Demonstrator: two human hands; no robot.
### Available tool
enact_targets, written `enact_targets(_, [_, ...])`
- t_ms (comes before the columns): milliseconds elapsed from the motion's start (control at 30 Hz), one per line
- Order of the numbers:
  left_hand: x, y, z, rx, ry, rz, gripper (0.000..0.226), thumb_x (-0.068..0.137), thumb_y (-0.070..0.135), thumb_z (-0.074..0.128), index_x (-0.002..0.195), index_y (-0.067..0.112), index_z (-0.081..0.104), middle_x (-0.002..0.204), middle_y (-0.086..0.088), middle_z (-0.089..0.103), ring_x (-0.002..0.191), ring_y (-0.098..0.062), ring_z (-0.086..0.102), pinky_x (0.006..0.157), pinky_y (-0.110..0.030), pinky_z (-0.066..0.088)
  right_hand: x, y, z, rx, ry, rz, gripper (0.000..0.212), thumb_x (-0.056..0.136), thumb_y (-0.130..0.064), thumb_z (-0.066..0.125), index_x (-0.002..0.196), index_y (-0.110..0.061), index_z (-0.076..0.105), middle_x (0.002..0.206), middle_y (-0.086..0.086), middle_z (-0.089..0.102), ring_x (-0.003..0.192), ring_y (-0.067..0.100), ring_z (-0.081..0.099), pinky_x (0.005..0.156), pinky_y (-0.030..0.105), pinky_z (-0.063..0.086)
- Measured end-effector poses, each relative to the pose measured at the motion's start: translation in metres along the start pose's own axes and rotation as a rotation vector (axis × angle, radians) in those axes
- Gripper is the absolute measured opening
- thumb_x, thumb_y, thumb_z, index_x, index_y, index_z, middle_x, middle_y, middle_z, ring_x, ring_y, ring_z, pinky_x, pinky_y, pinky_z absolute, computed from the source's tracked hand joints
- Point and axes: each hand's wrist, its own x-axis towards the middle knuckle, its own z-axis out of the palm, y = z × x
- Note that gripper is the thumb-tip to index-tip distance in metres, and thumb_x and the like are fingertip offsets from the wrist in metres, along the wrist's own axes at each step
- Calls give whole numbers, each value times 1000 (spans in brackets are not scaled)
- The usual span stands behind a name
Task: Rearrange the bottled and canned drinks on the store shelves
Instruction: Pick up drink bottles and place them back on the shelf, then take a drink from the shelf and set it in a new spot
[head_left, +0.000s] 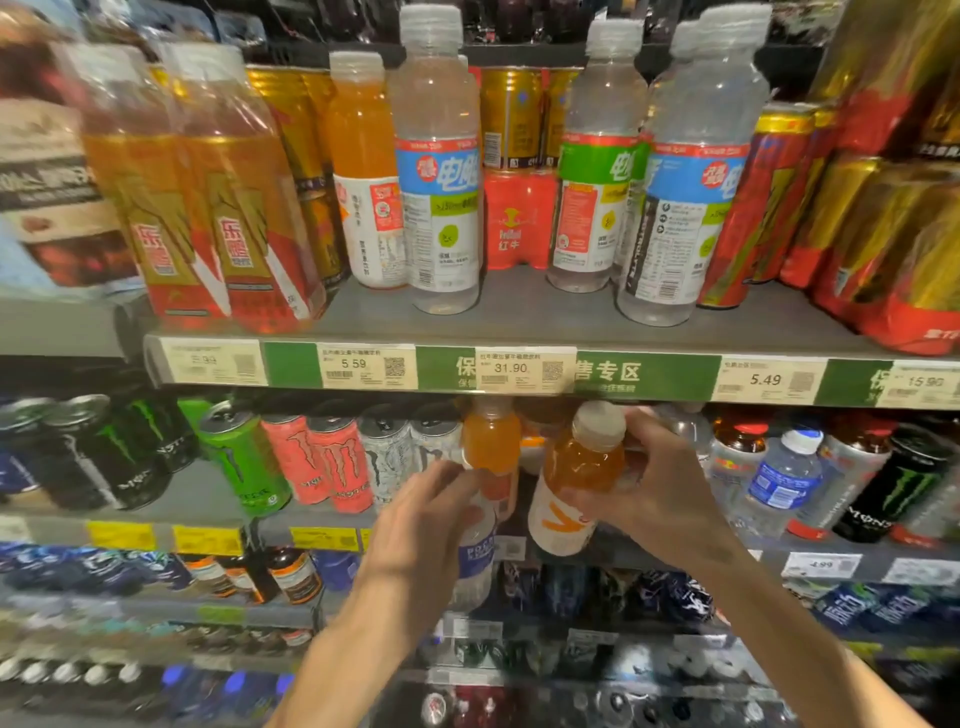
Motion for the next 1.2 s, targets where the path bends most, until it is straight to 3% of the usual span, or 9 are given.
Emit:
enact_targets(100, [-2,-5,-7,-60,-32,31,39,94,-4,61,110,32,61,105,17,57,95,15,54,84,-4,42,5,5,13,-77,30,-18,71,58,-32,97,116,-36,57,113,-12,63,105,10,63,90,33,57])
enact_targets(233, [-8,-23,-3,-116,-113,0,41,88,1,68,114,32,60,114,13,61,100,-17,63,80,-24,48,10,1,22,-100,56,-115,67,62,-21,97,113,-32,55,109,-18,64,100,1,65,84,23,57])
enact_targets(333, [-6,-24,2,-145,-173,-39,34,94,12,64,122,31,61,124,11,60,108,-16,59,87,-32,51,16,-6,23,-240,101,-260,53,66,-25,94,106,-15,62,99,-15,68,86,5,66,73,36,55])
enact_targets(467, [-2,-18,5,-174,-242,-24,38,93,12,65,127,29,61,133,17,56,115,-11,57,96,-34,51,27,-22,23,-563,-8,81,45,71,-45,80,107,-41,53,98,-22,58,94,14,49,81,37,31])
enact_targets(667, [2,-13,3,-208,-217,23,45,93,5,63,129,33,58,135,23,54,118,-7,57,96,-34,52,26,-28,27,-610,-142,409,43,82,-33,73,112,-39,42,87,-15,26,104,21,23,99,43,37])
enact_targets(767, [4,-12,-1,-200,-173,74,44,92,5,65,130,28,61,131,20,58,113,-5,60,94,-31,54,29,-38,29,-696,-189,403,28,87,-36,70,93,-34,42,85,-12,38,101,23,31,93,42,32])
enact_targets(1000, [10,-6,-9,-212,-117,92,42,91,9,68,131,22,65,128,15,62,109,-4,62,91,-5,42,38,-42,39,-946,-151,242,14,93,-23,60,90,-20,47,99,6,59,86,26,39,78,37,25])
enact_targets(1133, [14,0,-11,-187,-107,129,39,92,17,63,130,22,64,121,12,65,101,-3,64,83,-10,51,30,-13,41,-859,-58,103,25,86,-23,73,100,-9,59,93,7,57,83,24,39,75,37,35])
enact_targets(1200, [16,7,-11,-183,-96,153,38,92,15,64,129,24,64,117,13,64,96,-3,63,75,-13,50,14,-1,40,-678,65,-27,33,76,-9,81,103,-7,62,92,2,51,84,20,42,73,32,40])
